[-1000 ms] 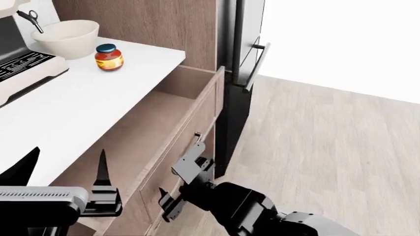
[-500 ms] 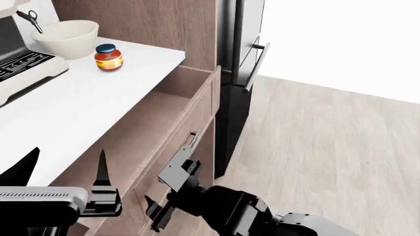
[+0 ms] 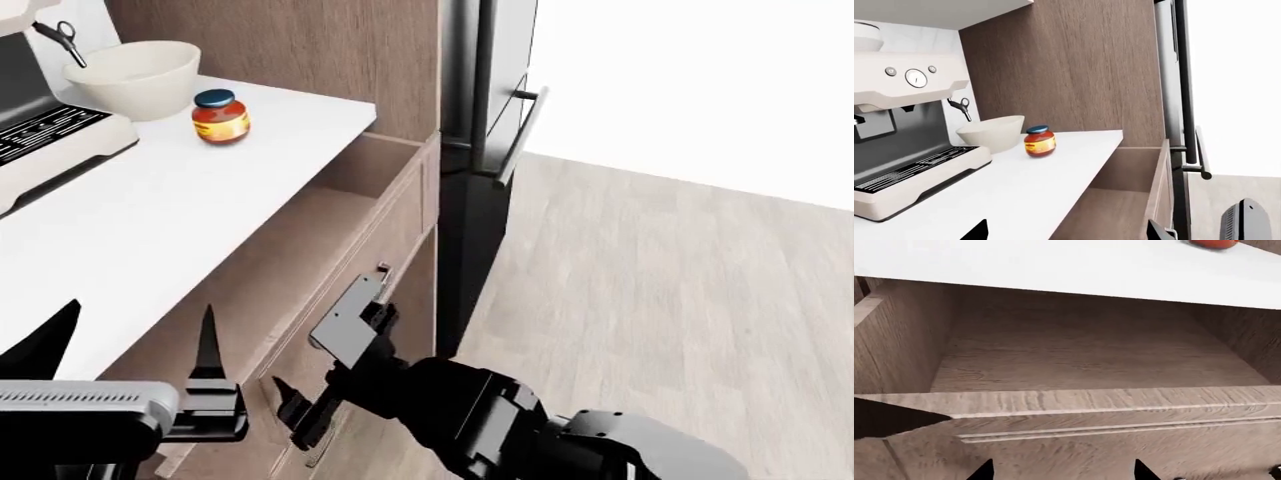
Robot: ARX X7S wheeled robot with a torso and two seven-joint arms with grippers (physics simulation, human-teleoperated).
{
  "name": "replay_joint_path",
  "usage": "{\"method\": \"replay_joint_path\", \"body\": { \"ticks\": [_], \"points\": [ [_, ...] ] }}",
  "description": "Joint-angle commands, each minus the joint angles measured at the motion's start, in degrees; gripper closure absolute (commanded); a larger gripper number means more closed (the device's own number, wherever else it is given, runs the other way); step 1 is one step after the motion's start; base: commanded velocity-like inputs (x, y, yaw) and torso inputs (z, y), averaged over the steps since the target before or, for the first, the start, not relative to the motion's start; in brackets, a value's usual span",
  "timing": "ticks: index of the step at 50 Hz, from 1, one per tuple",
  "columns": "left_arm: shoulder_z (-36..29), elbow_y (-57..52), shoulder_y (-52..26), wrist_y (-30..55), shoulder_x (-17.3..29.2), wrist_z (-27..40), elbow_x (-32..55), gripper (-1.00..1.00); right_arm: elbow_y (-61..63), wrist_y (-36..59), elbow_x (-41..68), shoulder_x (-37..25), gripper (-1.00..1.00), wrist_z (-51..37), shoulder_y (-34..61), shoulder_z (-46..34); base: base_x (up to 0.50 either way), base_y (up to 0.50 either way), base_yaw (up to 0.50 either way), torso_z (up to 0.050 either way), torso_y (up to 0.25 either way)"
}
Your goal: Close the left drawer.
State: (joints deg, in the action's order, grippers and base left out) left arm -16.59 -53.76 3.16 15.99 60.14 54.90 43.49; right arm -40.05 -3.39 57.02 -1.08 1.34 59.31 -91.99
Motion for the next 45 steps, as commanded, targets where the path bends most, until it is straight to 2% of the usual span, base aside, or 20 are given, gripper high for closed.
{"method": "replay_joint_path", "body": {
  "ticks": [1,38,45],
  "points": [
    [0.0,0.0,0.0,-0.2,0.1,0.1,0.1,-1.00,-0.3,-2.7,0.1,1.1,-1.00,-0.6,3.0,3.5,0.00,0.00,0.00,0.000,0.010],
    [-0.6,-0.3,-0.5,-0.1,0.3,0.5,0.1,-1.00,-6.4,-7.9,4.6,0.8,-1.00,-6.5,10.2,4.4,0.00,0.00,0.00,0.000,0.001],
    [-0.6,-0.5,-0.6,-0.1,0.5,0.7,0.2,-1.00,2.8,-6.4,5.1,-5.9,-1.00,-15.1,11.9,5.6,0.00,0.00,0.00,0.000,0.000]
  ]
}}
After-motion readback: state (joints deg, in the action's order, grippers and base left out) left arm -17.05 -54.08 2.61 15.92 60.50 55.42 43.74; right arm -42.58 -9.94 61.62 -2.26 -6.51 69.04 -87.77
